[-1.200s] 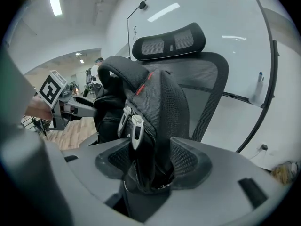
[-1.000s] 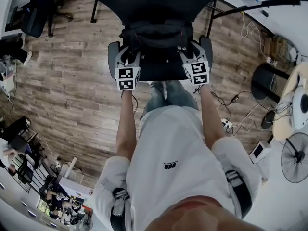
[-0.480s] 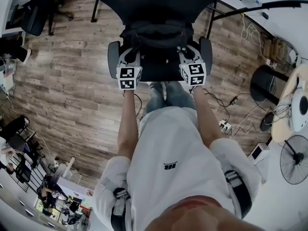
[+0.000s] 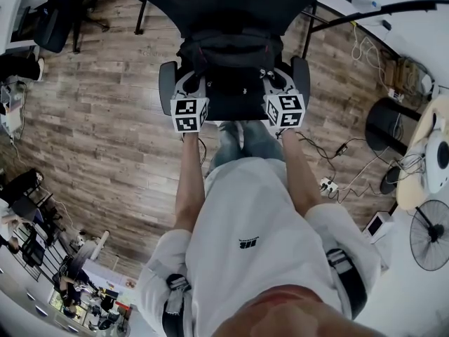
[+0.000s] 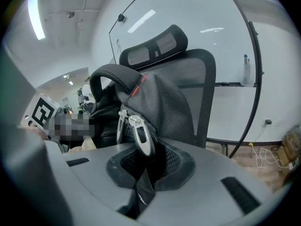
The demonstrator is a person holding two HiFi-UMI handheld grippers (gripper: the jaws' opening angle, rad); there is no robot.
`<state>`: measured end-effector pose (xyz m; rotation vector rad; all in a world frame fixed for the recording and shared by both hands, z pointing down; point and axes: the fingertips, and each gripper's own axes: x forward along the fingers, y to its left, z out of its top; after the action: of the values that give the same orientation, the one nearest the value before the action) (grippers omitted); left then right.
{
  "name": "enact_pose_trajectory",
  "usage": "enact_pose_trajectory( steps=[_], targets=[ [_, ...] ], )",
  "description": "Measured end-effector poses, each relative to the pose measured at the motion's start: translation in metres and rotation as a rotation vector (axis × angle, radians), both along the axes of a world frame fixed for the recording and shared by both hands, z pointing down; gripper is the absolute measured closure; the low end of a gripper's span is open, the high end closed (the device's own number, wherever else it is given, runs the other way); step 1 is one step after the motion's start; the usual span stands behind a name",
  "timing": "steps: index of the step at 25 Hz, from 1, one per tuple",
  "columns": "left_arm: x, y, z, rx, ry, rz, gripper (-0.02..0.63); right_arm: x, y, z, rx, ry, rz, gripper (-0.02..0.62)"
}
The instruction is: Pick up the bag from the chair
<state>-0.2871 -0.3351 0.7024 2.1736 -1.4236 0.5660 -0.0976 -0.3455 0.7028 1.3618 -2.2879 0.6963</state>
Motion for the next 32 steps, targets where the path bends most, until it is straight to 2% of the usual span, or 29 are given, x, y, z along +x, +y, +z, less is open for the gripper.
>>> enact_pose_trajectory(
  steps=[5, 18, 32],
  targets=[
    [0.001, 0.003, -0.01, -0.003, 0.012, -0.003, 0.584, 0.0, -0.002, -0.01, -0.015, -0.024, 0.027, 0.582],
    [0.001, 0.018, -0.056, 0.039, 0.068, -0.024, 0.586, 0.002, 0.014, -0.056, -0.02, -0.054, -0.001, 0.583],
    [0.013, 0.021, -0.154, 0.194, 0.102, -0.065, 0.586, 0.017, 0.011, -0.155, 0.133, -0.078, -0.051, 0.583]
  ],
)
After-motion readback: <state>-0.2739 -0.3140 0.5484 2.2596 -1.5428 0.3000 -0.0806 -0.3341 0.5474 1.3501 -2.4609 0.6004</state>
